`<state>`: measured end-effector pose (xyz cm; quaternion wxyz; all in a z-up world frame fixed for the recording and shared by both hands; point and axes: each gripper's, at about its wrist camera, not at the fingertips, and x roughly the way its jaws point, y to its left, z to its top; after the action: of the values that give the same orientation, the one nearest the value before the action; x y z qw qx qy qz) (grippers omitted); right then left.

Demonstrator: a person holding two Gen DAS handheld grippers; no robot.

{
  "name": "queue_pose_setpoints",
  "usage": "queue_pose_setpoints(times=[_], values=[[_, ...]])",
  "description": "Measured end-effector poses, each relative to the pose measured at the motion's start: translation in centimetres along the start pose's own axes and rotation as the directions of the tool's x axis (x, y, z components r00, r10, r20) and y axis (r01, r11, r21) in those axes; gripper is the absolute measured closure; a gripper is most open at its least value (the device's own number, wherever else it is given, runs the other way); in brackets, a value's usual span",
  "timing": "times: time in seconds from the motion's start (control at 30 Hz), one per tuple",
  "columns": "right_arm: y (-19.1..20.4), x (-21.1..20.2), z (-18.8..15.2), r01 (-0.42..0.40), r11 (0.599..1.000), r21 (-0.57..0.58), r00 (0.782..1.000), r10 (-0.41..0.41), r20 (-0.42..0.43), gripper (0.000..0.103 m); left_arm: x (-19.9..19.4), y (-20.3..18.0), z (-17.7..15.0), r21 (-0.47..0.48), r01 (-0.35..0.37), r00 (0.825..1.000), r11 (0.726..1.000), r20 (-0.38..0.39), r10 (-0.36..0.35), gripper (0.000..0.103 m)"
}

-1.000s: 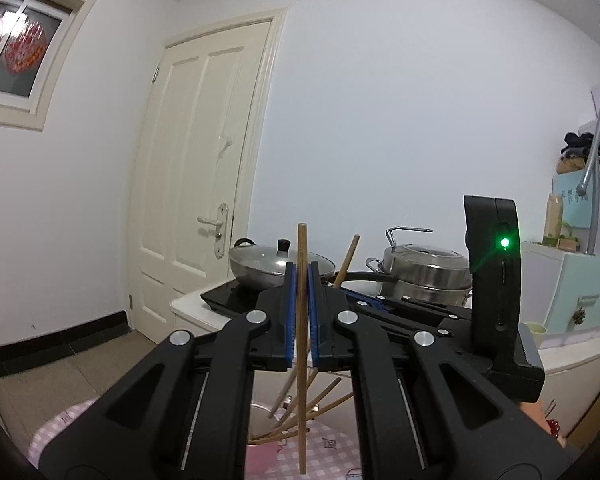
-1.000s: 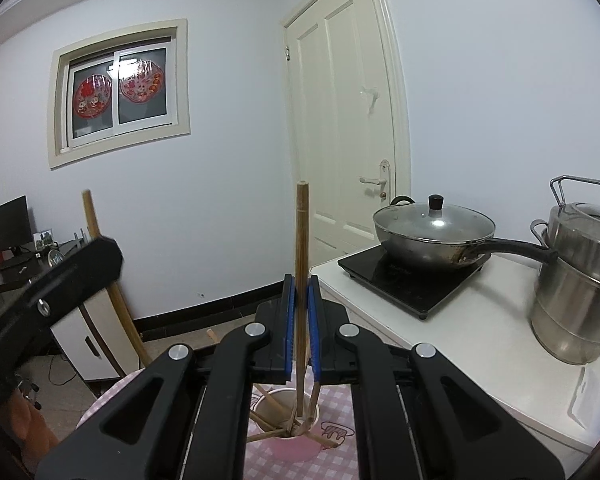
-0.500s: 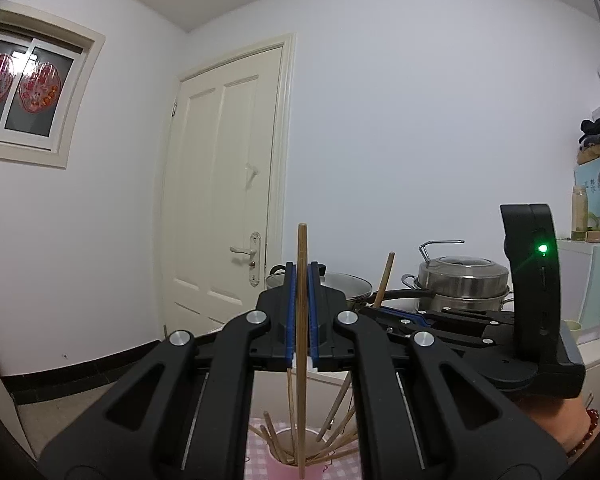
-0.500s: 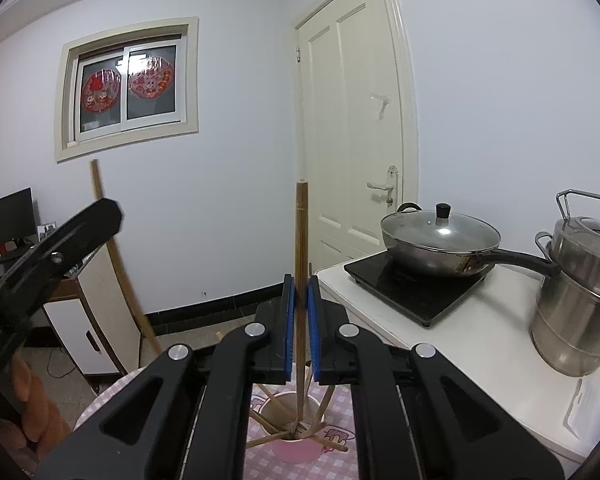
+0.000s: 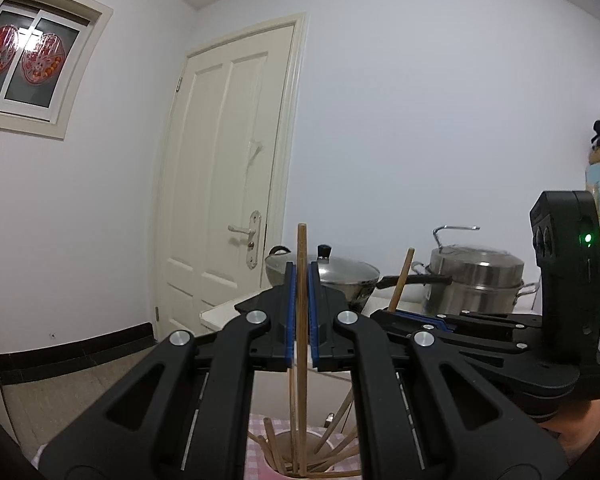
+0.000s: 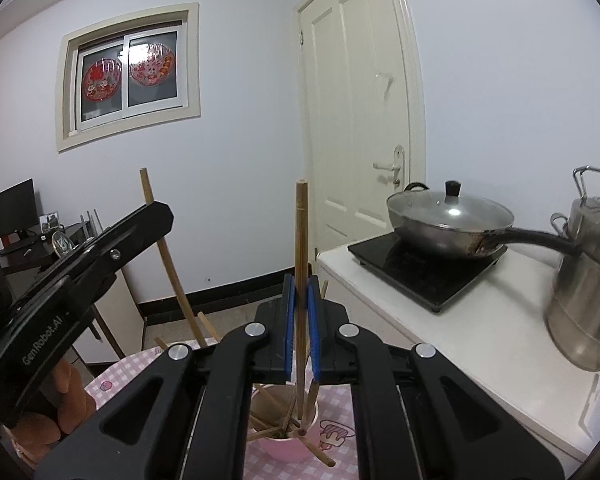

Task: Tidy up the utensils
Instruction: 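Lower both held chopsticks into the pink cup, then open both grippers to release the chopsticks into the cup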

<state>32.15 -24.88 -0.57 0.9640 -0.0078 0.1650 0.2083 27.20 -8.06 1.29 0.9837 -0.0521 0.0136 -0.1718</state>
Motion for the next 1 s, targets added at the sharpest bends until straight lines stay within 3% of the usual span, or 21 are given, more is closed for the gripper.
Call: queue_pose_setpoints(times=[0.43, 0.67, 1.0], values=[[-0.5, 0.7, -1.8, -0.033, 0.999, 0.013, 0.998, 0.033, -0.059, 0.098, 1.4, 0.8, -4.6, 0.023, -0.013, 0.996, 1.000, -0.087, 0.015, 0.097], [-0.2, 1.3, -2.6, -0.041, 0.999, 0.023, 0.993, 0.043, -0.112, 0.098, 0.9, 0.4, -4.3, 0.024, 0.030, 0.991, 0.999, -0.132, -0.026, 0.097], [0.3, 1.1, -3.0, -0.021, 0.999, 0.026, 0.989, 0.025, -0.149, 0.097, 1.1, 0.7, -3.9, 0.011, 0.034, 0.975, 0.999, -0.220, -0.031, 0.096]])
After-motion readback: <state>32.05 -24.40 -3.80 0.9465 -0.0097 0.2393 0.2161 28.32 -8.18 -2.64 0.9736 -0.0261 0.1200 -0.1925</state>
